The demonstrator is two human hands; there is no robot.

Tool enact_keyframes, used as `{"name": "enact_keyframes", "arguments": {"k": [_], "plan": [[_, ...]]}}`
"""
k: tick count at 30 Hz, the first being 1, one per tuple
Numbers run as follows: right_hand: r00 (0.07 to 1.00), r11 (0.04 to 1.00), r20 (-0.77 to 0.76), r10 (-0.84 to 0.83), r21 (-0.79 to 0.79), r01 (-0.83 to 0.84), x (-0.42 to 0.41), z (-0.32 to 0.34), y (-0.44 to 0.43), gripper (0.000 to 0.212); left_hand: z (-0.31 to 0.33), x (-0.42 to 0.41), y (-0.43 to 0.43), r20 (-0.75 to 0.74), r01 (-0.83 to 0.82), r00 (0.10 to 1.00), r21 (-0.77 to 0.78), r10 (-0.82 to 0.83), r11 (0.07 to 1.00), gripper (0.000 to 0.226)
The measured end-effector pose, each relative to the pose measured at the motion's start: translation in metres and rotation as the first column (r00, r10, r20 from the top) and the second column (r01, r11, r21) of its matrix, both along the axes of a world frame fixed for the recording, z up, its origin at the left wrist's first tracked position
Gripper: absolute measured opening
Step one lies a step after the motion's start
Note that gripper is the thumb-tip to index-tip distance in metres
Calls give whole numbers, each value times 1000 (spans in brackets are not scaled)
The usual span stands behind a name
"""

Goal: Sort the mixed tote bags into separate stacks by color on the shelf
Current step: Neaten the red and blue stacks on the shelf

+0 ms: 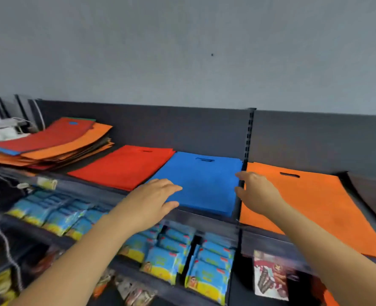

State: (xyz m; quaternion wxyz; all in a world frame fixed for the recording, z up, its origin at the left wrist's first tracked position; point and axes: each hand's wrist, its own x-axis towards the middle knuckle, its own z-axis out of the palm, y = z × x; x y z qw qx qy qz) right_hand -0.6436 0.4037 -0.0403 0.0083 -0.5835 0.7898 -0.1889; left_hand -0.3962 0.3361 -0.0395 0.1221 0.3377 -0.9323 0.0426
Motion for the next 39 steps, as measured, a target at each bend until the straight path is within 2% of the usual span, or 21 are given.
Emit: {"name": "enact_keyframes", "arguments": {"k": [9,16,21,22,25,28,33,39], "plan": [[964,964,-25,265,-20,-265,183,15,-121,43,3,184,-68,-15,-282,959,76,284,956,49],[893,893,-29,448,-39,-449,275,20,-227,36,-1,254,-127,-54,-420,904,69,424,905,46],[823,822,-10,568,-48,-568,327,33,-315,19,13,294,-177,-136,-520,845,13,517,854,44],[803,802,-10,596,-45,-595,337,34,-330,19,16,302,-187,-147,-537,834,5,532,844,43],[741,740,-12,672,-39,-672,366,35,-370,39,19,333,-217,-154,-606,789,-29,595,795,43],[685,685,-20,728,-39,-728,394,30,-401,44,19,362,-240,-132,-665,745,-57,654,745,45],[620,621,-91,779,-14,-783,435,23,-440,48,23,402,-276,-51,-682,729,-127,682,720,47],[568,592,-188,801,110,-798,471,18,-474,53,25,447,-341,-36,-557,829,-127,558,820,46]]}}
